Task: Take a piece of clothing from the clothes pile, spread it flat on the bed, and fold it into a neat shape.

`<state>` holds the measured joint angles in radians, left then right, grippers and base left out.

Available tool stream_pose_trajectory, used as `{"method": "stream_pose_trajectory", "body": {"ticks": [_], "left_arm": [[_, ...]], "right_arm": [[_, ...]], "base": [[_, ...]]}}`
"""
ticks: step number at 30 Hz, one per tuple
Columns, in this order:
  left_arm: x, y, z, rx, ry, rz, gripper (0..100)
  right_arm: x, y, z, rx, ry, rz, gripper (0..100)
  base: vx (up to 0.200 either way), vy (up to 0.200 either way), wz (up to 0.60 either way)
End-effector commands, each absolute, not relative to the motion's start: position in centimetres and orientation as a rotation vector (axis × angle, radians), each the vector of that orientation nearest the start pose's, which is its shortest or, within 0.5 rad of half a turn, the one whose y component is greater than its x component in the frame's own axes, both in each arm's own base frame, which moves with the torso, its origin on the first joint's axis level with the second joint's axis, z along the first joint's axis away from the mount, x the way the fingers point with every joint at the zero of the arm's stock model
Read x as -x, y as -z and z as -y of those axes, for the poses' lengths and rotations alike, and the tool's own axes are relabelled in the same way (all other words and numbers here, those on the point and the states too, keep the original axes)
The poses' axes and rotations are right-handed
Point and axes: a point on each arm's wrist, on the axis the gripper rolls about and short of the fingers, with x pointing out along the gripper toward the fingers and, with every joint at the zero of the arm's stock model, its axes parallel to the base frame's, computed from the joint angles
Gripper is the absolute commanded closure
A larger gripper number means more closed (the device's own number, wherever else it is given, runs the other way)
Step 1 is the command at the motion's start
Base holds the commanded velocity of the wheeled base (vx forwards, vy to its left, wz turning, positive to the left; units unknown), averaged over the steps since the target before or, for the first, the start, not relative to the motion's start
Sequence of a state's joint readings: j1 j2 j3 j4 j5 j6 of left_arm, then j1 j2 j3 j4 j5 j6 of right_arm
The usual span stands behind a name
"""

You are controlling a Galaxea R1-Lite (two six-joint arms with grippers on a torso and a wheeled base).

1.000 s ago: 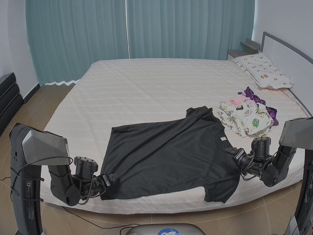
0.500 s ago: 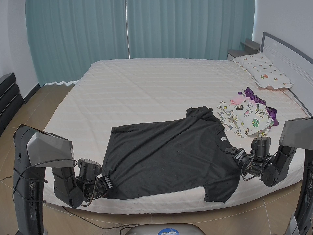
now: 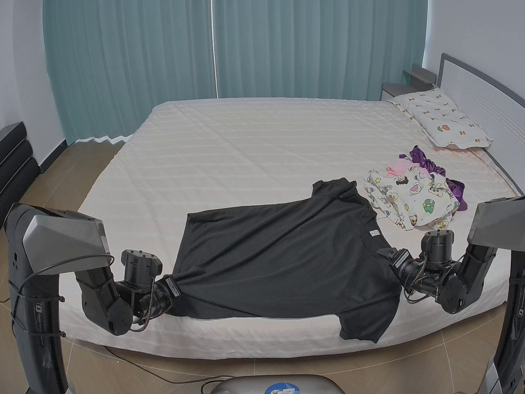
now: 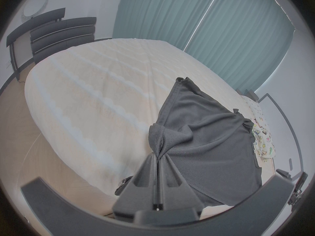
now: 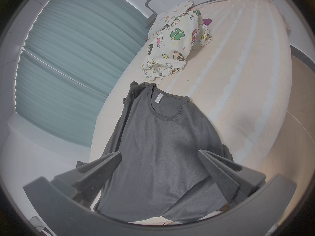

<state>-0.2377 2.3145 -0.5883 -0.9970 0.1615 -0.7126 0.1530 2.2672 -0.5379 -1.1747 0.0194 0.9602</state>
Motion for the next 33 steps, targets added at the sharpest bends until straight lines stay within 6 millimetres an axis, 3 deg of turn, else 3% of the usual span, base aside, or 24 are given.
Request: {"method": "stream_pose_trajectory", "body": {"ticks": [1, 5, 6, 14, 20, 21, 26, 33], "left_arm": [[-34.1, 2.3, 6.4, 0.55, -0.215, -0.715, 100], [-34.5, 2.8, 6.0, 0.573, -0.204, -0.746, 100], [-34.6, 2.9, 5.7, 0.584, -0.199, -0.75, 0], [-34.9, 3.7, 5.2, 0.633, -0.206, -0.731, 0], [-31.8, 2.0, 4.0, 0.673, -0.156, -0.793, 0], [-30.7, 1.8, 3.5, 0.707, -0.106, -0.833, 0], [-28.9, 1.8, 1.9, 0.804, 0.046, -0.882, 0], [-29.5, 2.3, 2.4, 0.728, 0.073, -0.842, 0]], "right_arm": [[-32.2, 1.1, -5.0, -0.896, 0.116, -0.596, 0], [-32.2, 1.1, -5.0, -0.896, 0.116, -0.596, 0], [-32.2, 1.1, -5.0, -0.896, 0.114, -0.597, 0], [-32.2, 1.3, -5.0, -0.894, 0.118, -0.604, 0], [-32.1, 1.4, -5.0, -0.892, 0.12, -0.608, 0], [-32.0, 1.4, -5.0, -0.892, 0.122, -0.611, 0], [-31.9, 1.4, -5.0, -0.891, 0.122, -0.614, 0], [-31.9, 1.5, -5.0, -0.891, 0.124, -0.615, 0]], "base": [[0.0, 0.0, 0.0], [0.0, 0.0, 0.0], [0.0, 0.0, 0.0], [0.0, 0.0, 0.0], [0.0, 0.0, 0.0], [0.0, 0.0, 0.0], [0.0, 0.0, 0.0], [0.0, 0.0, 0.0]]}}
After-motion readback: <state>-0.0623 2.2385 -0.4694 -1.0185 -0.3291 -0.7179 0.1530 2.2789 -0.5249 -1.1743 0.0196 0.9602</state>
